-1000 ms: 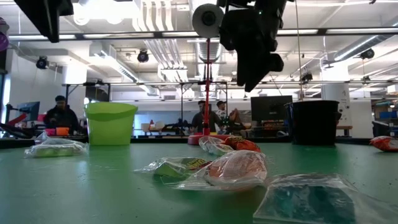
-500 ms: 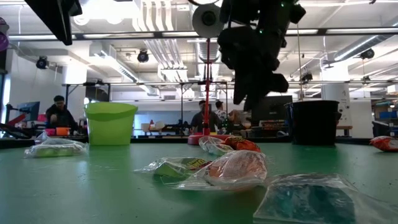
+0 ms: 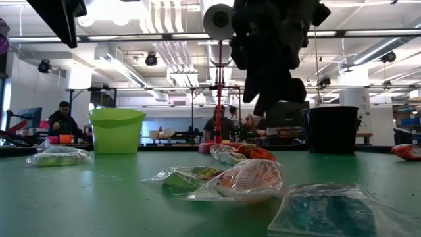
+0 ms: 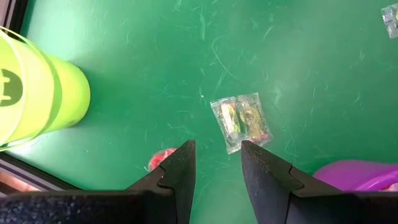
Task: Sort candy
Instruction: Put the transparent candy into the green bucket
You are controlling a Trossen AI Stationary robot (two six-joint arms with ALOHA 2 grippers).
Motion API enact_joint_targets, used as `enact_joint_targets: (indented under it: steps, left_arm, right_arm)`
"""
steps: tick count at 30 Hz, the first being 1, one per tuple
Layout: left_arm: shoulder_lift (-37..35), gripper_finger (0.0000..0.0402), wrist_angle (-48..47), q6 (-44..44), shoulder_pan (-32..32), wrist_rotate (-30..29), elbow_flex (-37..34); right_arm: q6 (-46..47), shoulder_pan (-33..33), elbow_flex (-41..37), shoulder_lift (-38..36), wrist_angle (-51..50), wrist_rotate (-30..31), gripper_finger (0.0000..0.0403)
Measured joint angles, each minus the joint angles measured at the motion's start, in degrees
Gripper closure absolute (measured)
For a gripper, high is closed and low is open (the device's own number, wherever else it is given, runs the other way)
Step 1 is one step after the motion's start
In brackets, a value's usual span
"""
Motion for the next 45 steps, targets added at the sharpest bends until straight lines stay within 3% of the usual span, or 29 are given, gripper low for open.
enact_joint_targets:
  steps: [10, 15, 21, 30, 36, 45]
  left_arm:
    - [0.00, 0.0290, 0.02, -1.48, 0.00, 0.00, -0.01]
    - [0.00, 0.0290, 0.02, -1.60, 0.00, 0.00, -0.02]
    - [0.00, 0.0290, 0.02, -4.09, 0.00, 0.02, -0.02]
    - [0.00, 0.0290, 0.22, -7.60, 0.44, 0.02, -0.02]
    - [0.00, 0.0290, 0.42, -10.72, 0.63, 0.02, -0.02]
    - [0.00, 0.0290, 0.46, -12.03, 0.68, 0.02, -0.02]
  right_arm:
    - [-7.75, 0.13, 3.27, 0.00, 11.53, -0.12, 0.0242]
    - [-12.41, 0.08, 5.28, 0.00, 12.89, -4.65, 0.0225]
    - [-24.44, 1.69, 6.63, 0.32, 13.10, -5.12, 0.0194]
    - [-48.39, 5.23, 6.06, 3.89, 13.13, -5.06, 0.0197]
    - [-57.50, 9.72, 6.03, 8.25, 12.94, -5.07, 0.0197]
    - [-62.63, 14.82, 8.20, 11.28, 13.55, -5.02, 0.0197]
